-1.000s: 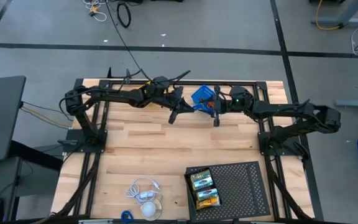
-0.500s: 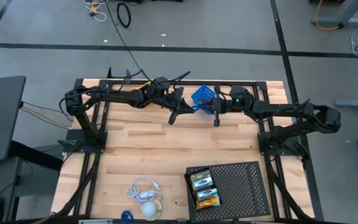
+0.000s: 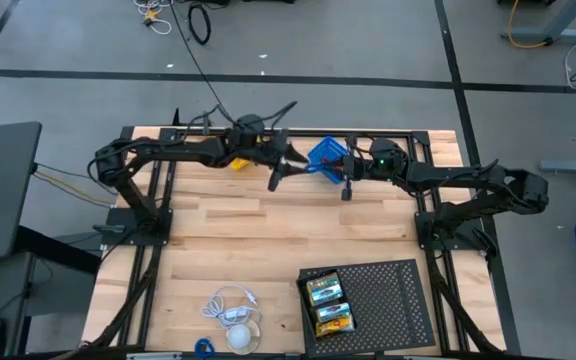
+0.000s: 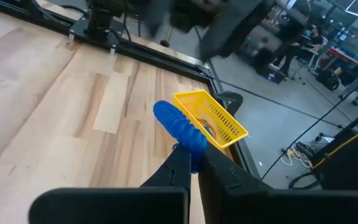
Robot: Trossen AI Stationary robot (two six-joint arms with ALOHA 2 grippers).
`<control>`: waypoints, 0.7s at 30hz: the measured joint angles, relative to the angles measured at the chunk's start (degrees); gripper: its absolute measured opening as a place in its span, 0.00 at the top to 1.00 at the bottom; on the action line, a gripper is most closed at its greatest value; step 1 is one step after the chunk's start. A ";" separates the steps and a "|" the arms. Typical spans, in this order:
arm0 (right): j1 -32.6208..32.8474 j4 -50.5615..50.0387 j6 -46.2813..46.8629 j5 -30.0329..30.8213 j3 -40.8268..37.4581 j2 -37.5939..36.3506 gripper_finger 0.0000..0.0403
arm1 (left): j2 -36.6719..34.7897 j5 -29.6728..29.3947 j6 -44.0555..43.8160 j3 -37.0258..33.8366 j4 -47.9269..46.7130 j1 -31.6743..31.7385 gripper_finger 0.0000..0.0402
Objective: Pick & Place Office Desk Supplies
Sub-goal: Put the blue spring keychain into the blue basket
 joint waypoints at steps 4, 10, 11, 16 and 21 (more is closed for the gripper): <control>0.00 -0.75 0.46 3.48 0.00 0.00 0.97 | -2.81 -4.99 2.15 0.07 -4.63 2.59 0.59; -0.91 -9.36 0.79 13.29 0.60 -0.04 0.97 | -5.43 -5.48 2.58 0.02 -15.00 5.39 0.57; -1.21 -11.54 1.28 14.74 1.00 -0.04 0.97 | -5.56 -5.42 2.81 -0.01 -16.30 5.37 0.57; -2.95 -20.68 6.03 19.89 4.27 -0.04 0.97 | -5.59 -5.63 2.93 -1.12 -17.07 4.60 0.57; -5.97 -27.48 10.91 20.15 7.15 -0.01 0.97 | -5.59 -6.54 2.69 -1.14 -17.17 3.83 0.57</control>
